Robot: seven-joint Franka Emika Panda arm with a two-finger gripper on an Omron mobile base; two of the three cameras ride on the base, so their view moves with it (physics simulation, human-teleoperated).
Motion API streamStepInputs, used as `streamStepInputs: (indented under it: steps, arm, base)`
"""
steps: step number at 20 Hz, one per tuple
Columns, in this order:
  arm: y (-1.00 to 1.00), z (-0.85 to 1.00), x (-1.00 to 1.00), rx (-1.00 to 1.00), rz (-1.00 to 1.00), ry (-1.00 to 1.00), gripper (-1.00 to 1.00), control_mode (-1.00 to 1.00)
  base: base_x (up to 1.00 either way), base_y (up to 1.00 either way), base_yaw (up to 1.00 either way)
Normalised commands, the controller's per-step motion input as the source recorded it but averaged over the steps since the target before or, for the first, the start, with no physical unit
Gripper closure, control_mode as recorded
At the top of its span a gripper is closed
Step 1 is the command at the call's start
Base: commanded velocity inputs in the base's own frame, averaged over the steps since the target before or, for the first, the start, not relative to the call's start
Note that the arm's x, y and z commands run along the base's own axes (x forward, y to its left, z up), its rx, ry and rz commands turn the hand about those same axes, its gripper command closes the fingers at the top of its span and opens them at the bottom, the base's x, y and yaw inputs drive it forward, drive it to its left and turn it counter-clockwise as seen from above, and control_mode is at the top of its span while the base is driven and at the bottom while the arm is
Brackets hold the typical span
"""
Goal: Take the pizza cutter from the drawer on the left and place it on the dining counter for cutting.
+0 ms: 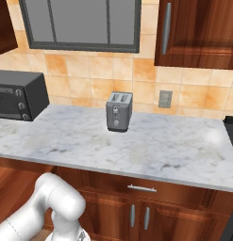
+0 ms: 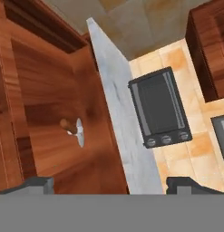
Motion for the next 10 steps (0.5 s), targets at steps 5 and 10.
streamStepInputs:
  steps: [5,10]
  arm:
    - [-0.53,0.01,0.72,0.10,-0.06,0.16,-1.00,-1.00]
    - [-0.40,0.05,0.78,0.09,-0.03,0.22,-1.00,-1.00]
  base:
    - [0.00,0.00,0.00]
    - [0.00,0.00,0.00]
